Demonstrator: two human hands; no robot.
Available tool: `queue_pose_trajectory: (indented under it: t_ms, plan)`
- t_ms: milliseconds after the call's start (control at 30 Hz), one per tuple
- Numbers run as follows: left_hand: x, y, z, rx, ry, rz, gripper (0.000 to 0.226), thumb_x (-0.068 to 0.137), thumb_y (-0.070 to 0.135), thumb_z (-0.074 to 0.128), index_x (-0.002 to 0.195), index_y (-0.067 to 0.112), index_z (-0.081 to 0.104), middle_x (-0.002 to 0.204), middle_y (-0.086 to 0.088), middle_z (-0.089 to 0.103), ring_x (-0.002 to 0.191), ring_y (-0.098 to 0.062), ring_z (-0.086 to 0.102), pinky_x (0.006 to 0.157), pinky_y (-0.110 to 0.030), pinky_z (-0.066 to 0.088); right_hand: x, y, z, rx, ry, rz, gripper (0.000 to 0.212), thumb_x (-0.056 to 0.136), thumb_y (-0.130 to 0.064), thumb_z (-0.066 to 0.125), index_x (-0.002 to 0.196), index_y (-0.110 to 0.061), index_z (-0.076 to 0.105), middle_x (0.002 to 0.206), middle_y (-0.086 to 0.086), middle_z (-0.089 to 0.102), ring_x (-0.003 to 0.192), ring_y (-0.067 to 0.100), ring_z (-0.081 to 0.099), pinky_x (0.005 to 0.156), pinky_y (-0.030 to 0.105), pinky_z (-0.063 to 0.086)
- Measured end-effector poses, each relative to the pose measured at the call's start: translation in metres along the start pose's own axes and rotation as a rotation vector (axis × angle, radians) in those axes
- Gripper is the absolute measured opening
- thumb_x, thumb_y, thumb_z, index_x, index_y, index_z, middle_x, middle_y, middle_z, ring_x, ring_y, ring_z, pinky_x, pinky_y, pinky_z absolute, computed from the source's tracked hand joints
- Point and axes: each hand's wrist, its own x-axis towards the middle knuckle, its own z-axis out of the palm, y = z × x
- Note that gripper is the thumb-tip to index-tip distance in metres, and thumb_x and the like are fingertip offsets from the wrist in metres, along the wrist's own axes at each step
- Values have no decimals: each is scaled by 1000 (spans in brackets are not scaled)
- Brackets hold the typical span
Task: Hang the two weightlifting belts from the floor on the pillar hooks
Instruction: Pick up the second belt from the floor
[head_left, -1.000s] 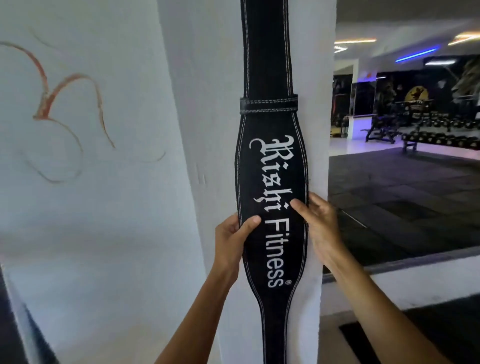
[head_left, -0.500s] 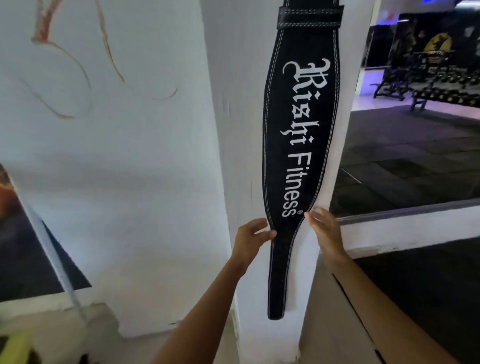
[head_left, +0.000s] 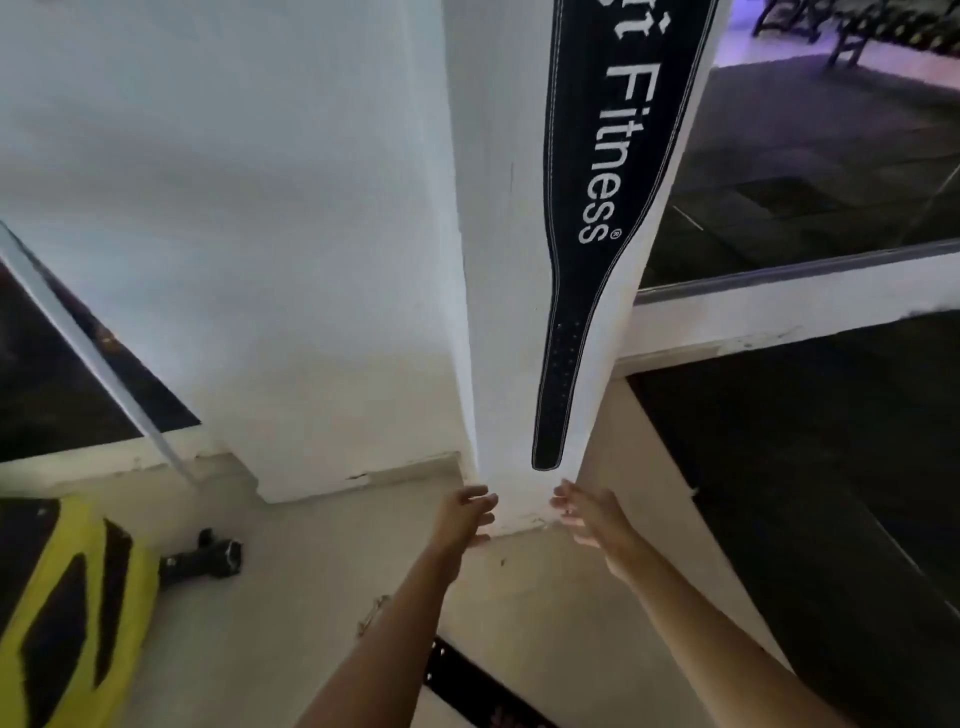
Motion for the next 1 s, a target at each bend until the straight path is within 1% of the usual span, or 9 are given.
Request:
queue_pose_trajectory:
  t_ms: [133, 267, 433, 567, 633, 733, 833, 933, 1000]
  plan:
    - [-29, -42, -27, -67, 86, -47, 18, 92, 11, 55, 109, 10, 61, 87, -1, 63, 75, -13, 60, 66, -28, 47, -23, 35, 38, -35, -81, 17, 37, 96, -25, 43, 116, 2, 58, 121, 18, 63, 95, 22, 54, 76, 36, 45]
    - [-52, -94, -57, -97, 147, -126, 16, 92, 10, 55, 107, 8, 60, 89, -3, 62, 75, -15, 59, 66, -29, 48, -48, 83, 73, -13, -138, 144, 33, 94, -24, 47, 117, -3, 58, 121, 13, 63, 114, 31, 56, 91, 38, 39]
    - [-73, -141, -106, -222, 199, -223, 10, 92, 10, 55, 83, 12, 61, 83, -5, 61, 74, -17, 58, 70, -32, 49, -60, 119, 115, -64, -203, 291, 16, 94, -25, 47, 98, -14, 58, 119, 10, 63, 106, 25, 56, 90, 36, 38]
    - [-55, -170, -148, -263, 255, -289, 9, 92, 13, 55, 95, 9, 63, 89, -7, 66, 77, -18, 63, 67, -31, 50, -41, 132, 153, -107, -189, 330, 21, 92, -20, 47, 105, -10, 59, 119, 12, 64, 105, 27, 58, 91, 38, 40]
    - [-33, -190, -166, -219, 253, -330, 8, 91, 14, 57, 90, 11, 64, 86, -6, 67, 75, -17, 63, 67, -30, 50, -21, 149, 178, -116, -168, 380, 25, 93, -16, 46, 109, -4, 59, 120, 15, 64, 113, 32, 57, 94, 40, 43]
    - [16, -241, -186, -118, 196, -388, 14, 92, 18, 57, 80, 16, 63, 87, -5, 66, 73, -15, 61, 65, -27, 47, 26, 205, 216, -148, -168, 435, 26, 93, -12, 46, 111, 1, 59, 123, 19, 61, 108, 30, 58, 73, 25, 44]
    - [97, -330, -203, -145, 215, -466, 14, 91, 17, 58, 78, 17, 64, 91, -7, 67, 74, -15, 61, 66, -27, 46, 103, 299, 262, -235, -211, 468, 26, 92, -9, 47, 113, 1, 60, 122, 21, 61, 99, 24, 56, 65, 20, 42]
    - [195, -443, -208, -233, 242, -568, 5, 90, 15, 60, 90, 13, 65, 104, -10, 65, 87, -20, 61, 72, -30, 50, 204, 412, 308, -304, -210, 460, 25, 93, -10, 47, 112, -2, 60, 125, 21, 59, 109, 31, 57, 66, 20, 42]
    - [255, -512, -205, -264, 229, -614, 24, 90, 21, 61, 111, 9, 62, 115, -10, 60, 102, -21, 57, 75, -31, 50, 272, 478, 336, -321, -213, 418, 27, 95, -15, 46, 117, -5, 58, 129, 19, 56, 120, 32, 52, 79, 22, 40]
